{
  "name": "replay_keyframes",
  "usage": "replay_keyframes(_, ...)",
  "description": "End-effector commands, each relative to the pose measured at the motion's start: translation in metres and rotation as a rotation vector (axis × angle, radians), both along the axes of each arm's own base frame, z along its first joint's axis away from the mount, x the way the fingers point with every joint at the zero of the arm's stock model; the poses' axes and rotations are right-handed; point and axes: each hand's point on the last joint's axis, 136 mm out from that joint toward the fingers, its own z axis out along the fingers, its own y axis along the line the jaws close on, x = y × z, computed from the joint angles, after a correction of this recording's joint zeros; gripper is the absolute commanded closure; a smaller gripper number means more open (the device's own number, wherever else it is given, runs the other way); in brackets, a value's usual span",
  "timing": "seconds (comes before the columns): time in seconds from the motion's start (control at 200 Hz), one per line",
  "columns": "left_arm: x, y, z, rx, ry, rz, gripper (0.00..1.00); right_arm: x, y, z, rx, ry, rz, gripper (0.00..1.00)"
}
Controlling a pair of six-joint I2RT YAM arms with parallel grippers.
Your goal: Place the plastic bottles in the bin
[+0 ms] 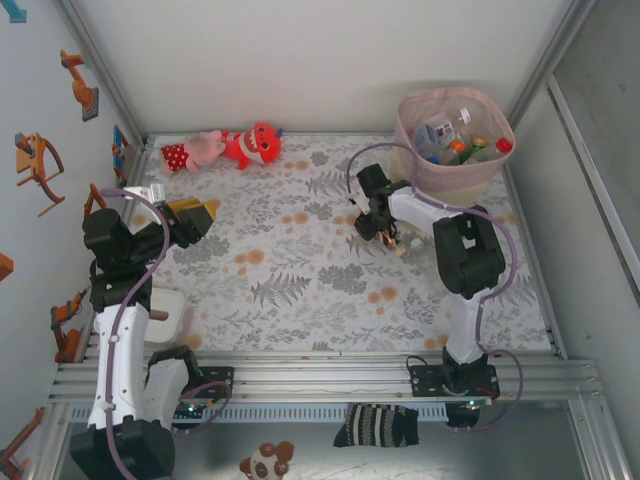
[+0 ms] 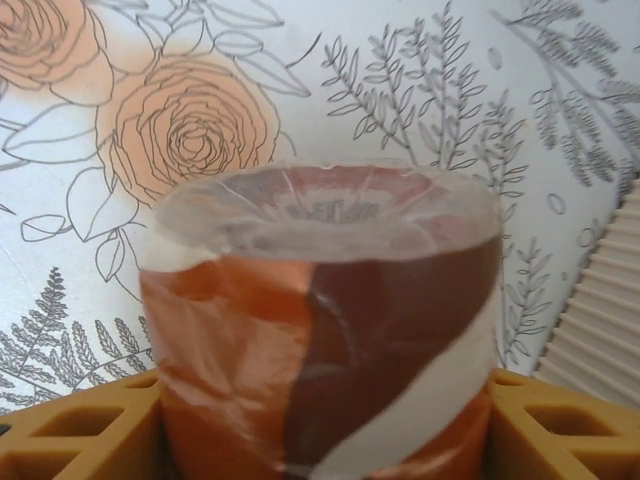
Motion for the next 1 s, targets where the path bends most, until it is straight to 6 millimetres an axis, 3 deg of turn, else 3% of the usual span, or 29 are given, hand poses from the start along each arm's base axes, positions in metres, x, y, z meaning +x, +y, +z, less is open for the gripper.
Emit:
replay_keyframes(0.0,-0.004,-0.002,0.006,0.018,-0.037,-0.011,0.27,0.0,0.005,-0.001,0.018,0.024,-0.016,0.33)
replay_keyframes(0.19,-0.003,-0.002,0.005,0.017,-0.034,-0.011,0.28,0.001,0.008,0.007,0.031,0.021,-0.016,0.43)
replay_keyframes(0.371,-0.003,-0.002,0.005,0.017,-0.033,-0.011,0.27,-0.003,0.017,0.05,0.08,-0.03,-0.007,0.48)
replay_keyframes(0.466,-0.003,-0.002,0.005,0.017,-0.033,-0.011,0.27,-0.008,0.023,0.086,0.146,-0.068,-0.007,0.49)
replay_keyframes(0.761,-0.003,-0.001,0.005,0.021,-0.035,-0.005,0.27,-0.027,0.035,0.223,0.387,-0.262,0.014,0.53)
replay_keyframes(0.996,-0.004,-0.001,0.006,0.022,-0.037,-0.003,0.27,-0.028,0.01,0.332,0.519,-0.482,-0.044,0.54)
